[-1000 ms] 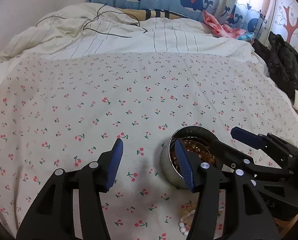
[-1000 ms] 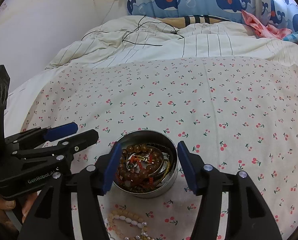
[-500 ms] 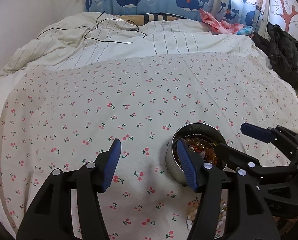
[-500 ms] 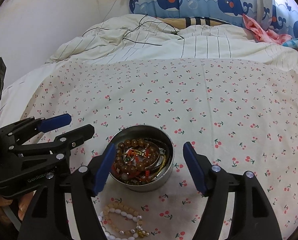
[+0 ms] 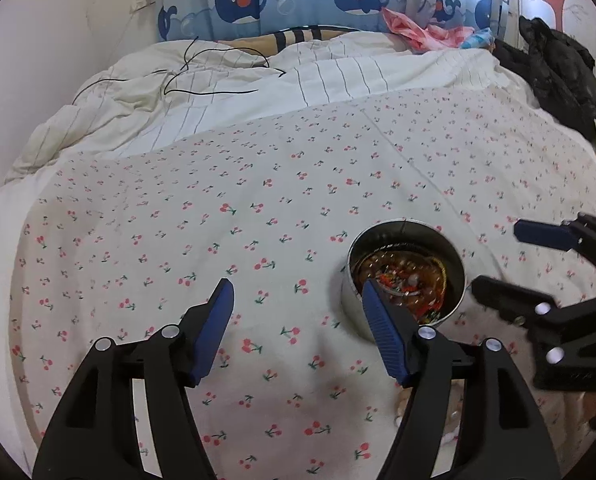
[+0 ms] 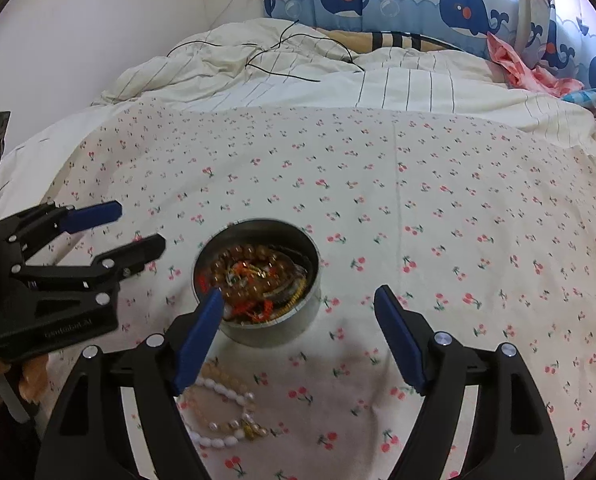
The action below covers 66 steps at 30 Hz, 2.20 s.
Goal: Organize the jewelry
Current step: 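Move both tools to the white bead and peach bead bracelets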
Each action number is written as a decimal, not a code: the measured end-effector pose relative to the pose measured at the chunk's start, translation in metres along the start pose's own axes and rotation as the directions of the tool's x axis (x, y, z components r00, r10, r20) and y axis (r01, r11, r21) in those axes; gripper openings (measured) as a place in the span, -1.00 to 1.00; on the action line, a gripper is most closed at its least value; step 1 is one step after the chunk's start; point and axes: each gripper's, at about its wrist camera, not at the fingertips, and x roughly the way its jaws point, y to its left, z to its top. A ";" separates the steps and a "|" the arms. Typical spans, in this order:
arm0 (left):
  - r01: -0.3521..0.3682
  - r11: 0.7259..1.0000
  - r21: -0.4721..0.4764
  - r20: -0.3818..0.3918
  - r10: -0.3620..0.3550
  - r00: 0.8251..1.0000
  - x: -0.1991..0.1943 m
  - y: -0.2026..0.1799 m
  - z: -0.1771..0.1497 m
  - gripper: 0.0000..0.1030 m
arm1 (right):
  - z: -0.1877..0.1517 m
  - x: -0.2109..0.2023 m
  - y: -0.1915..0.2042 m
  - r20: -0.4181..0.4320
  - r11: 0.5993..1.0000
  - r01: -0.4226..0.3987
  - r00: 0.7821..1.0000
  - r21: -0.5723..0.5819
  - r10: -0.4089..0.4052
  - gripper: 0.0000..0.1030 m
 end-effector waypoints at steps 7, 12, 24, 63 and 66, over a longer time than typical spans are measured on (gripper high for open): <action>0.017 1.000 -0.016 -0.018 -0.018 1.000 -0.004 0.015 -0.008 0.31 | -0.017 0.002 -0.003 -0.078 0.998 -0.021 0.997 -0.057 0.017 0.50; 0.027 0.998 -0.057 -0.046 -0.029 0.999 -0.006 0.030 -0.016 0.35 | -0.037 0.007 0.008 -0.142 0.989 -0.032 0.990 -0.147 0.012 0.50; 0.084 0.996 -0.012 -0.165 -0.085 0.983 0.002 0.028 -0.044 0.36 | -0.059 0.019 0.020 -0.172 0.970 0.038 0.982 -0.241 -0.082 0.50; 0.116 0.980 0.161 -0.279 -0.067 0.958 0.025 -0.023 -0.072 0.59 | -0.059 0.010 -0.017 -0.161 0.967 0.162 0.968 -0.195 -0.194 0.71; 0.180 0.971 0.155 -0.278 -0.132 0.951 0.027 -0.032 -0.073 0.59 | -0.056 0.011 -0.016 -0.168 0.990 0.042 0.984 -0.135 -0.065 0.70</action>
